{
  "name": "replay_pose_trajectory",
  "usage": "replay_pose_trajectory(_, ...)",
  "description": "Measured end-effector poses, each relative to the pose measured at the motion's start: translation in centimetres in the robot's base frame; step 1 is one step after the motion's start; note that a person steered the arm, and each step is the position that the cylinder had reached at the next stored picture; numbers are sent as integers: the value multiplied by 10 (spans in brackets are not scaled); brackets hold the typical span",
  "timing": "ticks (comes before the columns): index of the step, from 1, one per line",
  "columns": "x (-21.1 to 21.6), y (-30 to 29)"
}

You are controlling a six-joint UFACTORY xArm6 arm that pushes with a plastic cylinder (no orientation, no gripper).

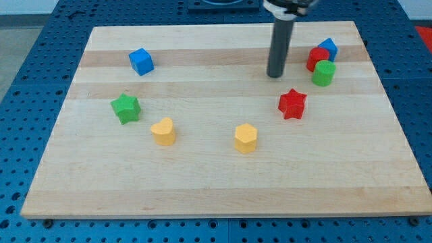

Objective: Slide the blue cube to the red star

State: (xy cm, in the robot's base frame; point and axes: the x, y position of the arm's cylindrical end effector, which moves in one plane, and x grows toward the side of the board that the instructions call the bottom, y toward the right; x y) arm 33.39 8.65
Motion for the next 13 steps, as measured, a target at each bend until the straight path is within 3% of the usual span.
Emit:
replay_pose_trajectory(2,-89,-37)
replay_pose_trajectory(3,-92,-103)
replay_pose_trajectory(5,-53,-255)
replay_pose_trajectory(6,-18,-294)
replay_pose_trajectory(8,49,-269)
replay_pose_trajectory(9,24,-290)
replay_pose_trajectory(10,28,-330)
replay_pose_trajectory(11,61,-353)
replay_pose_trajectory(12,78,-316)
replay_pose_trajectory(13,78,-218)
